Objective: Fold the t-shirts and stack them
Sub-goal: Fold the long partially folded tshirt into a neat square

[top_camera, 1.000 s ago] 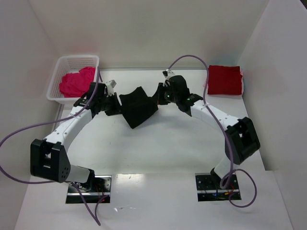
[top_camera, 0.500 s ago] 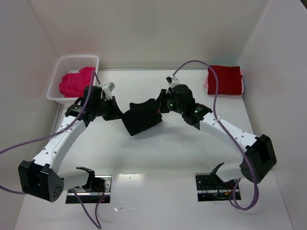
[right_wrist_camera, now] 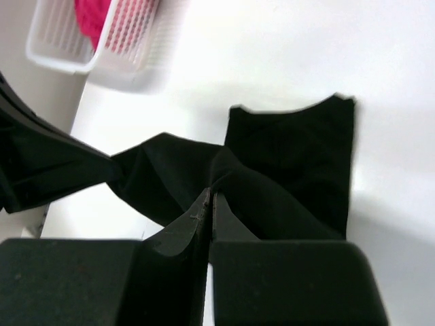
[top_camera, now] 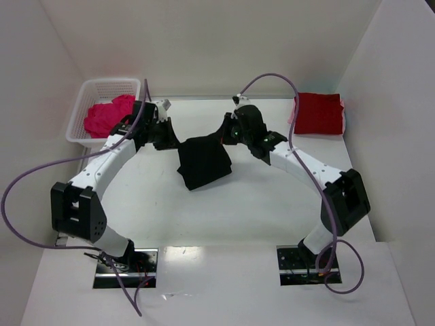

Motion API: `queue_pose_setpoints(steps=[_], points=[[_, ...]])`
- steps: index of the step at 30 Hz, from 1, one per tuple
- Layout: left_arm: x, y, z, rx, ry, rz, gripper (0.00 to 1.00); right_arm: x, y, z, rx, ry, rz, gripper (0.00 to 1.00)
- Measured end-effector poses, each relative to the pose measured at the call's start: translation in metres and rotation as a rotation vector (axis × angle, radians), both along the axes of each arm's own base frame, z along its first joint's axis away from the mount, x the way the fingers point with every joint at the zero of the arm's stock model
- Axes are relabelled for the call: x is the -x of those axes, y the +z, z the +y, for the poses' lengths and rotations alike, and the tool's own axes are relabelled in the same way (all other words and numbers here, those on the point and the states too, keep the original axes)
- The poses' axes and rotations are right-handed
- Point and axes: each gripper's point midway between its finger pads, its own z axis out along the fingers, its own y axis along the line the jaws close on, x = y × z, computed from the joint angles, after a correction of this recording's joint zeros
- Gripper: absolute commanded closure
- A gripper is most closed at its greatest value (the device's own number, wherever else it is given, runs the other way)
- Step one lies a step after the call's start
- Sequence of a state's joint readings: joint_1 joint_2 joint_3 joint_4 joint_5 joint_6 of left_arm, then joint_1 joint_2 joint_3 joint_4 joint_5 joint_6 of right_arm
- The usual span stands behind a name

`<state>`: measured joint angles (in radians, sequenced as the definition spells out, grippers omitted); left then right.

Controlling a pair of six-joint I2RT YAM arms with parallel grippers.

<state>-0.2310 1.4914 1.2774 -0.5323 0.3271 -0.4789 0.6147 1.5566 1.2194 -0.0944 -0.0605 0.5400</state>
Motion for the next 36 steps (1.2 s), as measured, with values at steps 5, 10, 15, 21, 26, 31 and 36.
queue_pose_setpoints(steps=[5,10,15,21,26,31,36], points=[[-0.032,-0.016,0.005,-0.012,0.025,0.016,1.00,-0.038,-0.010,-0.001,0.021,-0.033,0.000,0.96],[-0.050,-0.045,0.011,-0.024,0.045,0.069,1.00,-0.060,-0.039,-0.003,0.052,-0.050,0.039,0.95],[-0.060,-0.066,0.015,-0.031,0.058,0.108,1.00,-0.076,-0.063,0.000,0.068,-0.045,0.074,0.95],[-0.073,-0.084,0.018,-0.025,0.066,0.124,0.91,-0.094,-0.083,0.007,0.078,-0.031,0.091,0.94],[-0.088,-0.108,0.021,-0.024,0.077,0.151,0.76,-0.103,-0.103,0.007,0.091,-0.027,0.117,0.84],[-0.091,-0.127,0.025,-0.029,0.087,0.187,0.59,-0.114,-0.115,0.004,0.099,-0.036,0.130,0.57],[-0.094,-0.124,0.030,-0.030,0.097,0.175,0.28,-0.121,-0.118,-0.004,0.104,-0.056,0.133,0.30]])
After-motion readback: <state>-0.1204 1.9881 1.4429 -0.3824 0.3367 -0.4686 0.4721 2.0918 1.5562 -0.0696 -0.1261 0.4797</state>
